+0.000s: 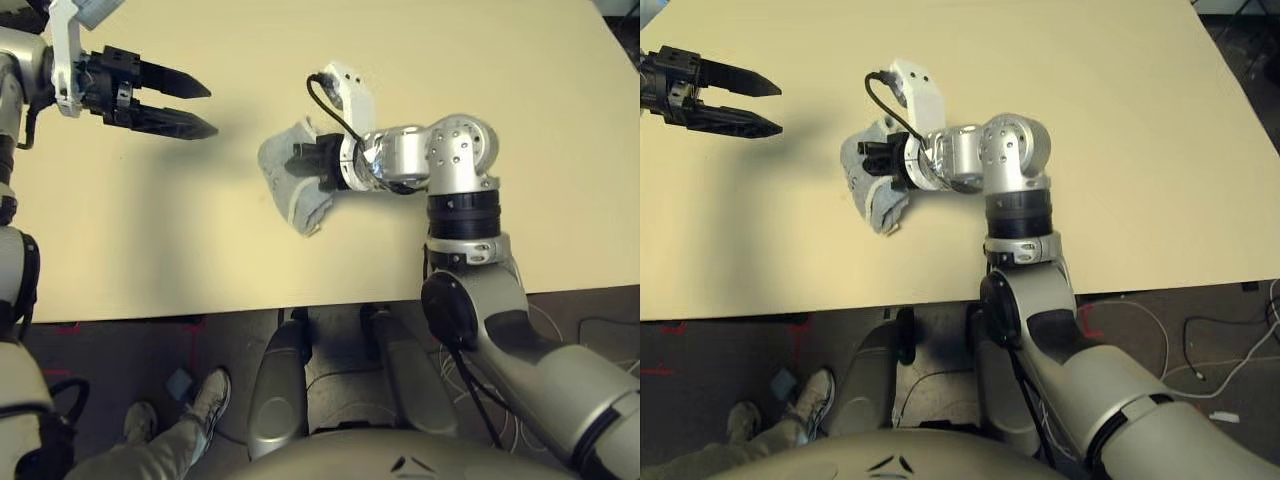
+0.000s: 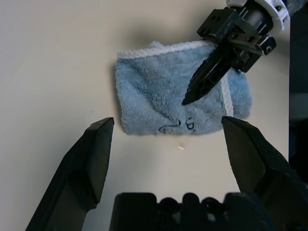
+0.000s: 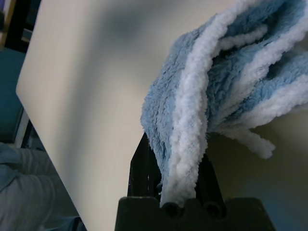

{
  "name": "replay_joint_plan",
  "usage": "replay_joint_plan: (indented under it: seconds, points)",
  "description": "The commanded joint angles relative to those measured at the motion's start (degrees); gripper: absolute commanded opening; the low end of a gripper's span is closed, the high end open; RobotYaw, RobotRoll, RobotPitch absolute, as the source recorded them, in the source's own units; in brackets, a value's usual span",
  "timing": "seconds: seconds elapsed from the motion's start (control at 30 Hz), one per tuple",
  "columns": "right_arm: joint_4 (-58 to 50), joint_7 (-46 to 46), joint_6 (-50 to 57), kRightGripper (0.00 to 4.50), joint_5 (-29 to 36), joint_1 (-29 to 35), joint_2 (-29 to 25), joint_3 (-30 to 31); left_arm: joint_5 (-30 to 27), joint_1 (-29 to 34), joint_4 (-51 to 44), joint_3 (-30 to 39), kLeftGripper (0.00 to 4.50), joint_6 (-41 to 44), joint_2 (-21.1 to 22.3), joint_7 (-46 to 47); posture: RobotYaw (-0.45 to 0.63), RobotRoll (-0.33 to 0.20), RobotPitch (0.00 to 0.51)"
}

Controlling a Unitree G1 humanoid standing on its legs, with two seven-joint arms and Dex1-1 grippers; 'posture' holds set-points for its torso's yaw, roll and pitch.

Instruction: Wipe the water off the table with a rag.

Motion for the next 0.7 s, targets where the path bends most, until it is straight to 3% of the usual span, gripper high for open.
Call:
replay_joint_plan:
  seconds: [0.03, 0.2, 0.3, 0.57, 0.7]
  points:
    - [2.75, 0.56, -2.38, 0.00, 2.68, -1.01, 16.09, 1.58, -0.54, 1.18, -0.16, -0.62, 4.50, 0.32, 0.17, -0.51, 0.13, 0.000, 0.298]
    - [3.68, 0.19, -1.94, 0.00, 9.04, -3.19, 18.28, 1.12, -0.29, 2.07, 0.41, -0.52, 4.50, 0.02, -0.54, -0.51, 0.13, 0.000, 0.300]
    - [4.02, -1.37, -0.57, 0.00, 10.64, -1.03, 18.30, 2.76, -0.37, 2.48, 0.28, -0.50, 4.50, 0.16, -1.08, -0.51, 0.12, 0.000, 0.301]
    - [5.55, -3.50, -3.63, 0.00, 7.19, 3.76, 12.76, 9.58, 0.66, 3.27, 2.13, -0.17, 4.50, -0.85, -2.83, -0.51, 0.11, 0.000, 0.312]
    - [6.24, -2.72, -8.96, 0.00, 2.93, 3.36, 7.30, 12.66, 1.24, 2.91, 3.40, -0.20, 4.50, -1.42, -3.84, -0.51, 0.10, 0.000, 0.314]
